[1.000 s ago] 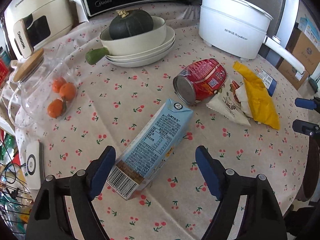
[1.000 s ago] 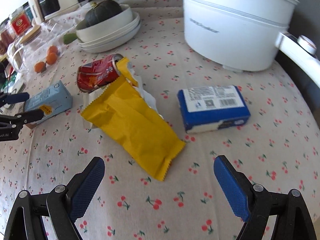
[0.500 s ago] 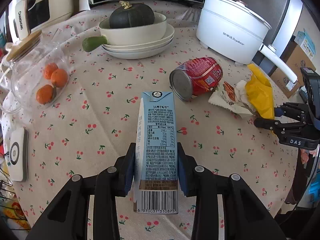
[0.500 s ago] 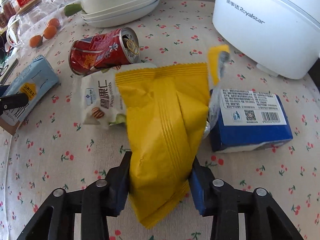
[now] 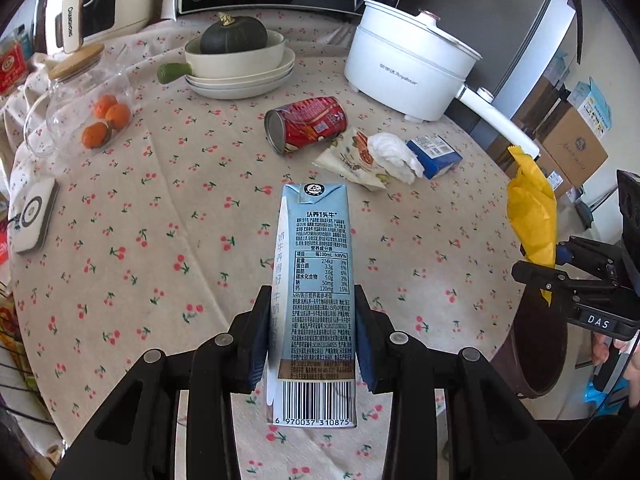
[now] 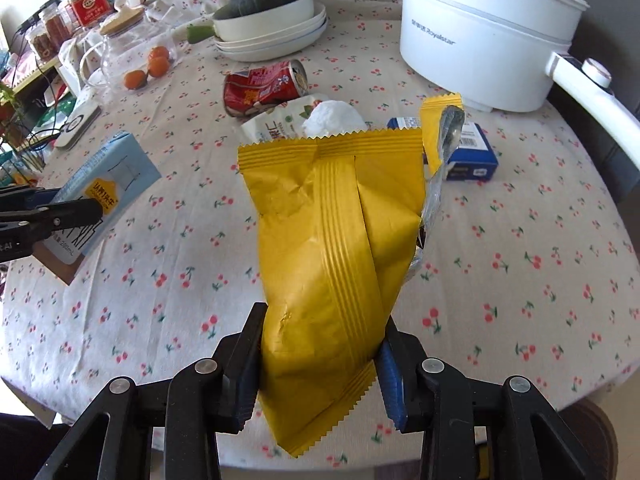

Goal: Collect trash
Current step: 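Grasp the light blue milk carton with the left tool while the right tool grasps the yellow snack bag, then carry the carton and snack bag over the brown bin and open both tools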

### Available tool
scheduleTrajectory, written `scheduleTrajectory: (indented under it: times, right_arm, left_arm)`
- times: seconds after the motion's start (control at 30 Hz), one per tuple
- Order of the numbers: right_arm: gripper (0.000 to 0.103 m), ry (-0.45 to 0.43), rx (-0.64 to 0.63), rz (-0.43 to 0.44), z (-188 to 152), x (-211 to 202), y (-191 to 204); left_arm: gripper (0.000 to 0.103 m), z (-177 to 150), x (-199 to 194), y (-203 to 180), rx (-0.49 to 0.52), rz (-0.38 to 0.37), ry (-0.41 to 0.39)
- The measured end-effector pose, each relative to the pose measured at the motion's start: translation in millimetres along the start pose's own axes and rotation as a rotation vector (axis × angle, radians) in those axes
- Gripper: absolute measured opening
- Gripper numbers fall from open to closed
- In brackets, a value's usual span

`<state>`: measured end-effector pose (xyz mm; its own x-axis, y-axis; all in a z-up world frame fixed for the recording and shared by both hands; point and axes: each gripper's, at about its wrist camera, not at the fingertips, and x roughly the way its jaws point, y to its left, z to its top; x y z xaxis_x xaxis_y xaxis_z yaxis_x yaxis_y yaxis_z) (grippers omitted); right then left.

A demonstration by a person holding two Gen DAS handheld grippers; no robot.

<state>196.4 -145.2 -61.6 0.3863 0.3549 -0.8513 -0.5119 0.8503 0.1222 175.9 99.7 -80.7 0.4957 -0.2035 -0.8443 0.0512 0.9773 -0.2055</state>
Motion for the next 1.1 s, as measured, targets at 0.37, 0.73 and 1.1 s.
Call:
scheduleTrajectory:
  times: [0.37, 0.73, 1.1]
  right_arm:
    - [0.043, -0.025, 0.113, 0.014, -69, -53, -17]
    - [0.044, -0.01, 0.255, -0.034, -120, -80, -72]
    - [0.044, 0.022, 0.357, -0.067, -176, -92, -124]
  left_arm:
    - [0.039, -47, -20, -52, 0.019, -0.063, 0.012]
    - [0.039, -53, -10, -122, 0.105, -0.172, 0.028]
    - [0.039, -67, 18, -211, 0.26, -0.265, 0.089]
